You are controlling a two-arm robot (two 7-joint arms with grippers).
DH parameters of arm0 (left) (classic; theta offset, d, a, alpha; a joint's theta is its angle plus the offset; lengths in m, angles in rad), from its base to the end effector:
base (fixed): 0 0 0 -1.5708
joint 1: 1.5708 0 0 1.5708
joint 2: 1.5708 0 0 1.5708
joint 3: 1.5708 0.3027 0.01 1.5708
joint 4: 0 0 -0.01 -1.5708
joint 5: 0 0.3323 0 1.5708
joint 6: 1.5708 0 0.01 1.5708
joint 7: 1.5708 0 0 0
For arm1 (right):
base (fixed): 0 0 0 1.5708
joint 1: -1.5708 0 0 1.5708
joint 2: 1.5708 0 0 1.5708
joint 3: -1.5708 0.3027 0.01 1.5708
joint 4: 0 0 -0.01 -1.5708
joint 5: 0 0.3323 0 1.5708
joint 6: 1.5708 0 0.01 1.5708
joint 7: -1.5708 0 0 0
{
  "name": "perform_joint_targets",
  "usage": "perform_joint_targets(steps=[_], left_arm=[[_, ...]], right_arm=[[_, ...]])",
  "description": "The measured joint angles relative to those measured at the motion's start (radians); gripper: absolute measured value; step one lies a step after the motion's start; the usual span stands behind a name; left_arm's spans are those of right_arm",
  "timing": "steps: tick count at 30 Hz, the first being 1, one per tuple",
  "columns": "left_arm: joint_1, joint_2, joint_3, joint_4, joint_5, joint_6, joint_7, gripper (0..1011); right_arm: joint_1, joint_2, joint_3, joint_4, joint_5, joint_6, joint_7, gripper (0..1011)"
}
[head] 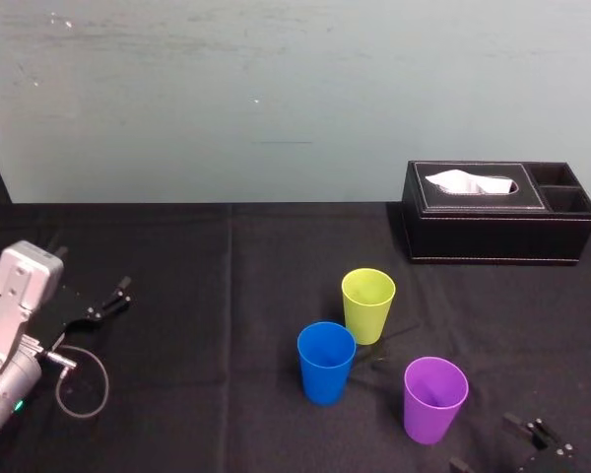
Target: Stack the three plastic cups sequentially using one hand.
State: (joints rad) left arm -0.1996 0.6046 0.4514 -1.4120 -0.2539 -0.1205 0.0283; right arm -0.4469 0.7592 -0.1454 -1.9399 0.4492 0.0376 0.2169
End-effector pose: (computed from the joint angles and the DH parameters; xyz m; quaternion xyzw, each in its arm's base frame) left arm 0.3824 0.0836 -0.3170 0.1414 -0.1325 0.5799 0.7913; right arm 0.2235 -0.0949 -0.2960 -0.1586 0.0342 -0.4608 0.8726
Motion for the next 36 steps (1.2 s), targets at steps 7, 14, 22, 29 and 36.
perform_joint_targets(steps=[7,14,22,29,36], left_arm=[[0.0,0.0,0.0,0.0,0.0,0.0,0.0,1000],[0.0,0.0,0.0,0.0,0.0,0.0,0.0,1000],[0.0,0.0,0.0,0.0,0.0,0.0,0.0,1000],[0.0,0.0,0.0,0.0,0.0,0.0,0.0,1000],[0.0,0.0,0.0,0.0,0.0,0.0,0.0,1000]], right_arm=[[0.04,-0.037,-0.024,0.054,-0.031,-0.028,0.021,1003],[0.081,-0.074,-0.045,0.105,-0.073,-0.066,0.047,1003],[0.117,-0.109,-0.061,0.141,-0.118,-0.085,0.057,1003],[0.138,-0.146,-0.063,0.165,-0.132,-0.095,0.065,1003],[0.149,-0.183,-0.053,0.181,-0.134,-0.099,0.074,1003]])
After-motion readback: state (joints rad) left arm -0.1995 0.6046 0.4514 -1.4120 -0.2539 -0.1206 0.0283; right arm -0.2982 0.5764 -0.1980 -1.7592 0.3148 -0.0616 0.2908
